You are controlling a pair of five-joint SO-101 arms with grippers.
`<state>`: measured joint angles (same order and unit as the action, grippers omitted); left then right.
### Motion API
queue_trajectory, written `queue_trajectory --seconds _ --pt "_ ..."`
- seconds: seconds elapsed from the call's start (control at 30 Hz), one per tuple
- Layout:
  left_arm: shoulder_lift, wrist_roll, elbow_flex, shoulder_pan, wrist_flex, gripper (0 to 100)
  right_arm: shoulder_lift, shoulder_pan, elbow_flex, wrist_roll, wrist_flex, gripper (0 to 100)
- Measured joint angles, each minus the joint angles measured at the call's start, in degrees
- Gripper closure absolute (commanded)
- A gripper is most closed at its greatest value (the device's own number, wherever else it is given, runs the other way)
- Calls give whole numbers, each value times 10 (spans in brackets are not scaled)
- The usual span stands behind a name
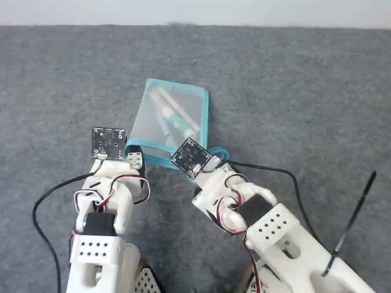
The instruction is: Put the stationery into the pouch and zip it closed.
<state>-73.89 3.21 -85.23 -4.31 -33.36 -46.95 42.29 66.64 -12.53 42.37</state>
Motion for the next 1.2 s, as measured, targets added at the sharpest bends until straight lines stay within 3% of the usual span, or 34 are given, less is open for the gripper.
queue_trajectory --seconds 0.2,0.6,0.67,0.83,0.97,1.2 --pt "0 0 0 0 0 988 0 2 41 0 -109 692" --pt "0 0 0 1 0 988 49 3 40 2 -205 695" --pt "0 0 0 1 0 988 101 3 22 2 -208 742" --pt "0 0 0 1 0 988 224 -4 -37 1 -207 998" --pt "0 0 0 4 0 988 219 -33 -72 0 -127 963" --pt "0 0 0 3 0 988 151 -49 -279 0 227 982"
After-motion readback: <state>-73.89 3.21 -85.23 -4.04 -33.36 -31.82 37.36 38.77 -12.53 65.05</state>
